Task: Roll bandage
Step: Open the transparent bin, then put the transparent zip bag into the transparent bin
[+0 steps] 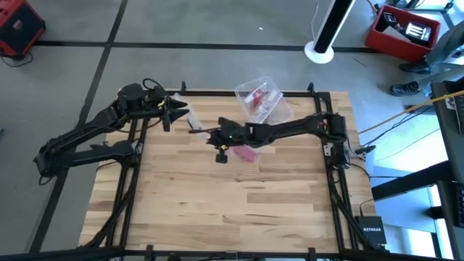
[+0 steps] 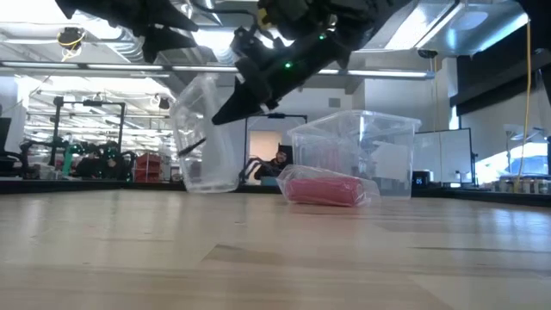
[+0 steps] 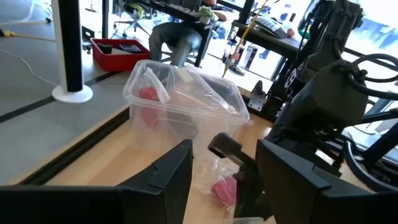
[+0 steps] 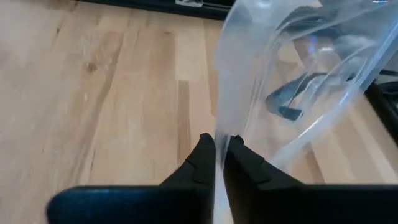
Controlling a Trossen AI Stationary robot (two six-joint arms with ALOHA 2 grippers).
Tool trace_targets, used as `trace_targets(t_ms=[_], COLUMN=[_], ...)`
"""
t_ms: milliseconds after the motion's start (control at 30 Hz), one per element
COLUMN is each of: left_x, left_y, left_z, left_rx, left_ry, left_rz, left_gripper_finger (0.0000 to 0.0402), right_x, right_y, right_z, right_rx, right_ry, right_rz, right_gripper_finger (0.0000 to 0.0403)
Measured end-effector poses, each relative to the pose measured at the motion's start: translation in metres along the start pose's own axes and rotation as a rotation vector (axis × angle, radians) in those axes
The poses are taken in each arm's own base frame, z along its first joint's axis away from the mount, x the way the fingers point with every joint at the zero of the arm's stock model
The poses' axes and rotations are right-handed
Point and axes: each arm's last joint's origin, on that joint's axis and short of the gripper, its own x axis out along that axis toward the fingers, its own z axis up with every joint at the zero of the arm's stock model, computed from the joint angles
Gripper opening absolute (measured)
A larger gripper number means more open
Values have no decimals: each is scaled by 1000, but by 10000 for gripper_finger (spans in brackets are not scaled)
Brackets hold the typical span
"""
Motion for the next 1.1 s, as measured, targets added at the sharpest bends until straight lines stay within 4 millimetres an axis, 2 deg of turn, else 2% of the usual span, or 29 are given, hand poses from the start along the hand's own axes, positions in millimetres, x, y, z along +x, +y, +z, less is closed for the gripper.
trace_targets(t_ms=[133, 300, 400, 500, 567, 633, 733, 867, 967, 1100], left_x=[1, 1, 1, 2, 6, 12, 24, 44, 59, 76], left_y=[0, 1, 1, 3, 4, 5, 4, -2, -8, -12], left_z=[0, -2, -4, -9, -15, -24, -37, -56, -69, -85], left_rx=[14, 9, 2, -7, -13, -21, -43, -57, -61, -65], left_ry=[3, 18, 39, 64, 85, 113, 158, 201, 261, 333], left_rz=[2, 4, 9, 13, 10, -1, -29, -91, -99, -8], left_gripper_finger=[169, 169, 169, 169, 169, 169, 169, 169, 169, 169], right_x=[2, -3, -20, -49, -68, -80, -88, -79, -69, -62], right_y=[1, 1, -3, -9, -9, -4, 12, 36, 47, 49], right_z=[2, 6, 18, 33, 34, 29, 20, -7, -31, -56], right_rx=[8, 8, 6, -5, -10, 10, 48, 78, 100, 163], right_ry=[-7, -11, 47, 170, 277, 367, 473, 559, 597, 625], right_rz=[43, 63, 55, 29, 46, 97, 162, 177, 61, -83], right_gripper_finger=[77, 168, 212, 240, 250, 255, 256, 253, 253, 252])
